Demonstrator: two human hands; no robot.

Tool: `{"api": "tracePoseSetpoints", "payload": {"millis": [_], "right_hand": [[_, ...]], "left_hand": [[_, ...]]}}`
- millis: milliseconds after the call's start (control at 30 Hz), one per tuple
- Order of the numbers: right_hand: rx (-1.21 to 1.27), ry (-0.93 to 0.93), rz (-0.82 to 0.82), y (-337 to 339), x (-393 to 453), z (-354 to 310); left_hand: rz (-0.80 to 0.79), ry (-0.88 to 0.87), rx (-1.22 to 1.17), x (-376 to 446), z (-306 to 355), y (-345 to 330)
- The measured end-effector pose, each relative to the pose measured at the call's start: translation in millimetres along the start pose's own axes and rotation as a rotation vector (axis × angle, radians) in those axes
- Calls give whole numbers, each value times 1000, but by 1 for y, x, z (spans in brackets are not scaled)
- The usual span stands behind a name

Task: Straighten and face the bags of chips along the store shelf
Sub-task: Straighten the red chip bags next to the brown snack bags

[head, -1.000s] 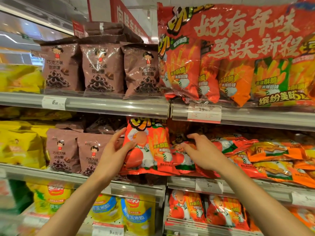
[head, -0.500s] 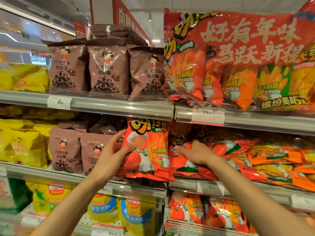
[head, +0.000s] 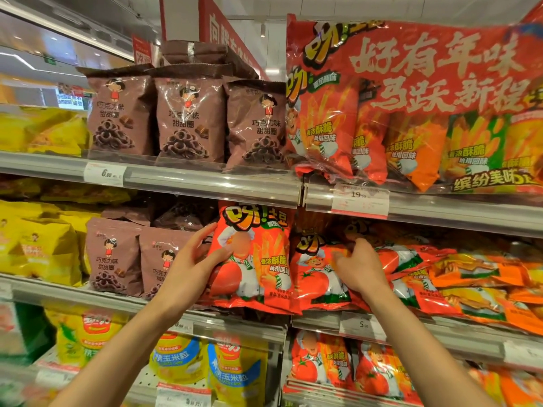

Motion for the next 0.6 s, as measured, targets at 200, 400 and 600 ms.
{"api": "tracePoseSetpoints", "payload": {"millis": [200,400,600], "right_hand": [[72,158,64,1,-18,-6],[99,325,172,4,-28,-12],[213,215,324,1,-20,-13]], "left_hand": [[9,28,1,2,-4,-1],[4,21,12,4,-5,-3],[15,29,9,5,-6,-5]]}}
Point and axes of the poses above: each hand's wrist, its own x-axis towards the middle knuckle, its own y-axis out of the back of the hand, z = x × y, the point moved 5 cm from there along x, towards the middle knuckle, and after that the axes turned 14 degrees about x, right-handed, at the moved point
